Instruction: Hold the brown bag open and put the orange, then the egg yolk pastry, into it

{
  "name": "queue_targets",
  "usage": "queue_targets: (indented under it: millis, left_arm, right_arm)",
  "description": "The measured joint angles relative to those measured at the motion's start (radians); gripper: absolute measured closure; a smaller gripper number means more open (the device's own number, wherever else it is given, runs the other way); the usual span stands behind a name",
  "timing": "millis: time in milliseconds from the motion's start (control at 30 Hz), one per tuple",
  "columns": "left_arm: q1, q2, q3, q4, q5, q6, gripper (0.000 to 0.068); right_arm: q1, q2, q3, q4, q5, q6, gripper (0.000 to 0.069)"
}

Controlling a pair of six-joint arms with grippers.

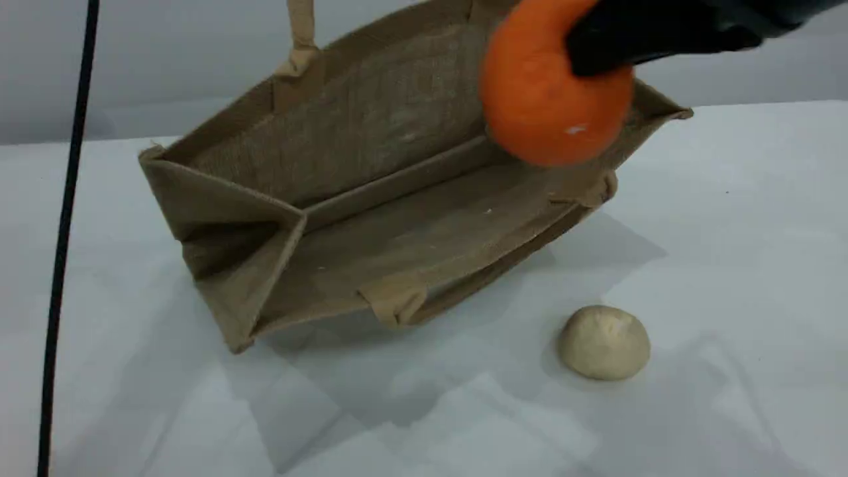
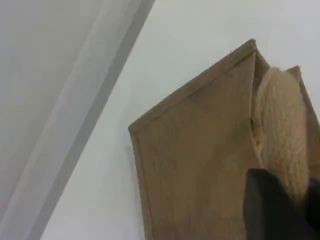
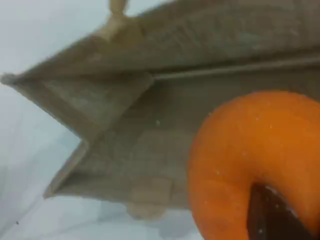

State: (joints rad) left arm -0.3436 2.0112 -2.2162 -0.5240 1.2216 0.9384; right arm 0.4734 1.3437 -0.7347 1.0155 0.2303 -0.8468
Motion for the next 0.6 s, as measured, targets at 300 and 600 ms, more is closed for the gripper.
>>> queue_targets:
  millis: [300, 600]
  left_arm:
    - [-0.007, 0.0, 0.0, 0.0, 0.0, -0.001, 0.0586]
    - [-0.008, 0.0, 0.0, 0.0, 0.0, -0.001, 0.0586]
  right_arm:
    - [0.057, 0.185, -0.064, 0.012, -0.151, -0.03, 0.0674]
    - [0.065, 0.438, -0.203, 0.01, -0.179, -0.058, 0.0674]
